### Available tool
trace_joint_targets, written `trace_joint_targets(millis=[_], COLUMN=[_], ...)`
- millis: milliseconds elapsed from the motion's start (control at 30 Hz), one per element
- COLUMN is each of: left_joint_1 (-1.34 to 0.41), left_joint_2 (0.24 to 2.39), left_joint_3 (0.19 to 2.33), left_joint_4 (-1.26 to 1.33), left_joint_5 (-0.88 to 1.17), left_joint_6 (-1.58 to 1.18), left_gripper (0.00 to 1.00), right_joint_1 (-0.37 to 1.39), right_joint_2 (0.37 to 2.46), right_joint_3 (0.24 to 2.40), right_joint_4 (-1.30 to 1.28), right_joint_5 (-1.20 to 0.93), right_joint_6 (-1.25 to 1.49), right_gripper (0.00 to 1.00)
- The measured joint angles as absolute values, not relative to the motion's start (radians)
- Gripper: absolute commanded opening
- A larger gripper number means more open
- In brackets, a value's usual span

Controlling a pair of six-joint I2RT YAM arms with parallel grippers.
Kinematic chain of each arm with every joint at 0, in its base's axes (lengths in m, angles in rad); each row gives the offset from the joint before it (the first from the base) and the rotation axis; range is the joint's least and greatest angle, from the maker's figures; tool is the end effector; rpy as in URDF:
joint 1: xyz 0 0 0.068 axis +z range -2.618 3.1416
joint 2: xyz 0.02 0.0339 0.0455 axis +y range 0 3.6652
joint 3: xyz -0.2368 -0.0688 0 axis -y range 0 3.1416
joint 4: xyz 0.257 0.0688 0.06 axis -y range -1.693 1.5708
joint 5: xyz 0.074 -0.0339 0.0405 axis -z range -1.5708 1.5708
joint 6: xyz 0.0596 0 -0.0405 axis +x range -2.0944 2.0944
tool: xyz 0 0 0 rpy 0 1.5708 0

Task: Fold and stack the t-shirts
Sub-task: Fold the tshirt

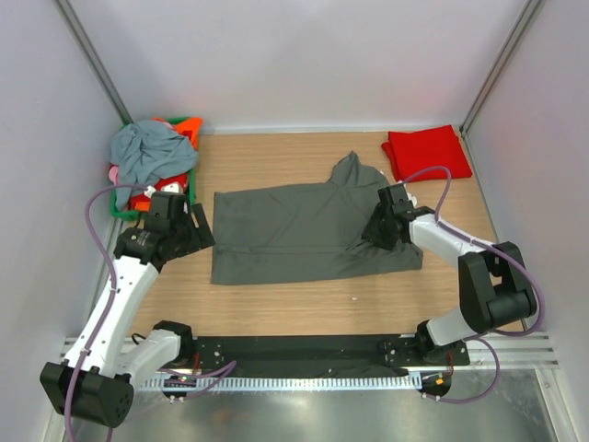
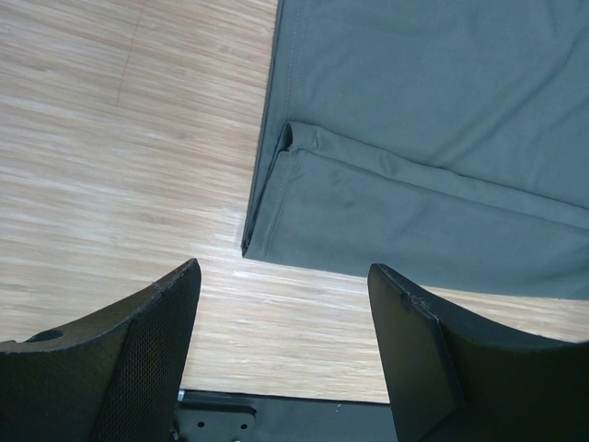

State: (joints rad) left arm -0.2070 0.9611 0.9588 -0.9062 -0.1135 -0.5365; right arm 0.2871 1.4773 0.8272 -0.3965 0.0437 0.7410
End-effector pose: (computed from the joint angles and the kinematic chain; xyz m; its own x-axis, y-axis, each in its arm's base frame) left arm 0.2201 -0.0393 0.2620 -0.7329 -0.3650 -0.5742 -0.2775 0.9309 -0.2375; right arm 0.2939 0.0840 0.1259 -0.7894 0.4701 -0.3948 0.3672 0.8770 0.3100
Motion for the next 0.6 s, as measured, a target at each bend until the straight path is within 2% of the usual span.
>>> trace_joint_targets(millis=[100, 167, 200, 233, 333, 567, 600], left_joint_1=[-0.207, -0.207, -0.207, -0.207, -0.207, -0.207, -0.207], left_joint_2=[0.961, 0.961, 0.961, 0.961, 0.961, 0.961, 0.961], left_joint_3=[0.959, 0.959, 0.959, 0.959, 0.959, 0.959, 0.959], left_joint_4=[-0.906, -0.906, -0.906, -0.906, -0.906, -0.906, -0.906], left_joint_5=[-0.114, -0.114, -0.114, -0.115, -0.116, -0.122, -0.123], left_joint_6=[-0.537, -0.537, -0.537, -0.537, -0.537, -0.537, -0.537], left_gripper=[0.75, 0.75, 0.74, 0.75, 0.74, 0.75, 0.75], right_joint_1=[0.287, 0.287, 0.287, 0.287, 0.287, 0.324, 0.332], right_joint_2=[1.491, 1.493, 1.495, 1.499, 1.514, 1.603, 1.618], right_joint_3=[0.827, 0.830, 0.834, 0.840, 0.864, 0.986, 1.009], right_joint_4=[-0.397, -0.397, -0.397, -0.397, -0.396, -0.413, -0.418], right_joint_5=[0.047, 0.049, 0.051, 0.051, 0.051, 0.056, 0.057], right_joint_6=[0.743, 0.744, 0.744, 0.746, 0.748, 0.746, 0.743], right_gripper=[0.45, 0.36, 0.31, 0.19, 0.01, 0.03, 0.14])
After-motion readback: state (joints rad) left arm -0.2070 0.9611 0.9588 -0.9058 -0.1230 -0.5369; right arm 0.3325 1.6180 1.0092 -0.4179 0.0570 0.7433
